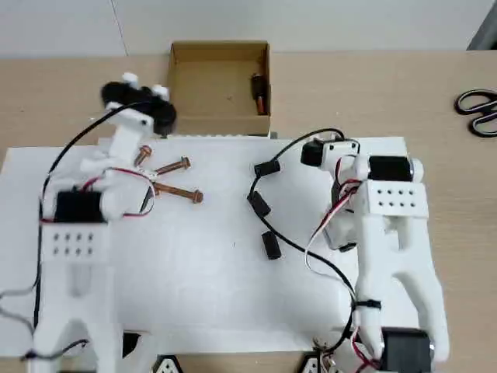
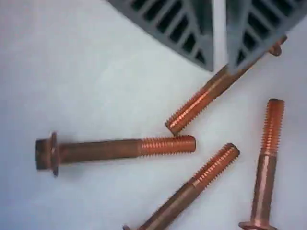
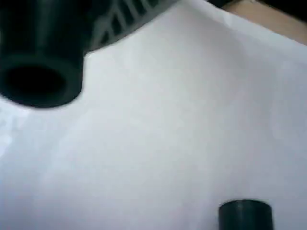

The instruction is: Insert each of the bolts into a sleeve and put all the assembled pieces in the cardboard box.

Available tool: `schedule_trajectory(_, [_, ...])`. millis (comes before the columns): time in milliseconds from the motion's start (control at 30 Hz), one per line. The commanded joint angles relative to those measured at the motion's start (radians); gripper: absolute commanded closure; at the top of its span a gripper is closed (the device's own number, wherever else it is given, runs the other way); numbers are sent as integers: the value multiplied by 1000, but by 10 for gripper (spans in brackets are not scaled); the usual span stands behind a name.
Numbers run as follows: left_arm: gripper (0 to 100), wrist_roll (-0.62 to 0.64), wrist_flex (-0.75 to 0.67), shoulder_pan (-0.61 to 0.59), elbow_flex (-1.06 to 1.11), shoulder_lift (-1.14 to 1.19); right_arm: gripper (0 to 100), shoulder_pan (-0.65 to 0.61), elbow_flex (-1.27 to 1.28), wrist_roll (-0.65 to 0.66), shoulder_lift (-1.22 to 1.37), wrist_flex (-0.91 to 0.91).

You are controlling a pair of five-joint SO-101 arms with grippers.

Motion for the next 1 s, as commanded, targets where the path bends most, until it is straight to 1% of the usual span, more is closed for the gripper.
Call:
schedule_trajectory(0, [993, -110, 5, 5, -73, 94, 995, 12, 48, -5, -79, -41])
schedule_trajectory(67, [993, -219, 5, 5, -87, 149, 995, 12, 84, -3, -104, -54])
schedule_trajectory(200, [993, -480, -2, 8, -108, 247, 995, 12, 132, 0, -120, -77])
schedule_trajectory(333, [993, -698, -2, 20, -151, 334, 995, 15, 157, 0, -117, -110])
schedule_trajectory(567, [993, -1056, 0, 23, -177, 465, 995, 108, 160, 9, -116, -140])
schedule_trajectory(667, [993, -1140, 3, 31, -177, 525, 995, 137, 160, 51, -116, -136])
schedule_trajectory(900, [991, -1204, -2, 101, -179, 592, 995, 145, 160, 58, -116, -136])
schedule_trajectory(967, [972, -1223, -2, 121, -179, 592, 995, 147, 160, 58, -116, -136])
